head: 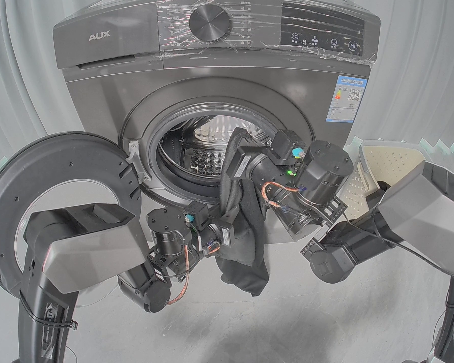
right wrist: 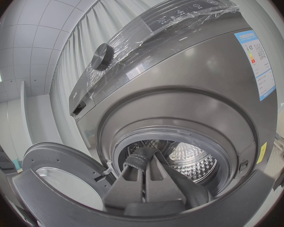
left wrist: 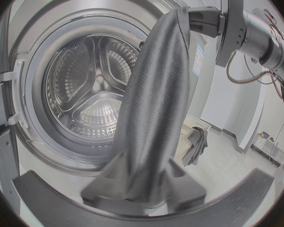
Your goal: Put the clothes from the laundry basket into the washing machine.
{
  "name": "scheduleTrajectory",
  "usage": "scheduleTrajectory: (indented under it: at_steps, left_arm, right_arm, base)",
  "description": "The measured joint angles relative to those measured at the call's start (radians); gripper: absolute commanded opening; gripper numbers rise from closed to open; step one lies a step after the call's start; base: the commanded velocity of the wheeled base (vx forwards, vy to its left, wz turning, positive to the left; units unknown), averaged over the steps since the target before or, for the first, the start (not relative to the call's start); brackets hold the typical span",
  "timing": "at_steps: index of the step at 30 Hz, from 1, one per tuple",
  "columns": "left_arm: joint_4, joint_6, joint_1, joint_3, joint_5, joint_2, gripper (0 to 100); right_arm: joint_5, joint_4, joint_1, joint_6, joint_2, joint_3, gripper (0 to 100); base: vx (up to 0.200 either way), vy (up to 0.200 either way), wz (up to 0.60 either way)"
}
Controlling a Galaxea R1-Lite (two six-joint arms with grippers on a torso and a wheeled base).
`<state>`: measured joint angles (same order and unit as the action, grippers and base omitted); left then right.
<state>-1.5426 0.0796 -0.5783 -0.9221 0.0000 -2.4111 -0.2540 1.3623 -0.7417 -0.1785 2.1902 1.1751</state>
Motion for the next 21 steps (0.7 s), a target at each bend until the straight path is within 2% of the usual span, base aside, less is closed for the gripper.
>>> scheduleTrajectory:
  at_steps: [6, 12, 18, 21]
  left_arm:
    - [-0.003, 0.000, 0.000, 0.036, -0.002, 0.025, 0]
    - [-0.005, 0.000, 0.001, 0.172, -0.020, 0.116, 0]
    - [-0.005, 0.000, 0.032, 0.329, -0.081, 0.229, 0]
    - [-0.006, 0.000, 0.079, 0.387, -0.120, 0.285, 0]
  right_arm:
    - [0.001, 0.001, 0.016, 0.003, 0.001, -0.022, 0]
    - [0.003, 0.001, 0.036, 0.003, 0.001, -0.037, 0]
    - [0.011, 0.008, 0.049, 0.003, -0.007, -0.065, 0]
    - [0.017, 0.016, 0.060, 0.003, -0.021, -0.095, 0]
  base:
    - [0.000, 0.000, 0.00]
    - [0.000, 0.000, 0.00]
    - [0.000, 0.000, 0.00]
    - [0.000, 0.000, 0.00]
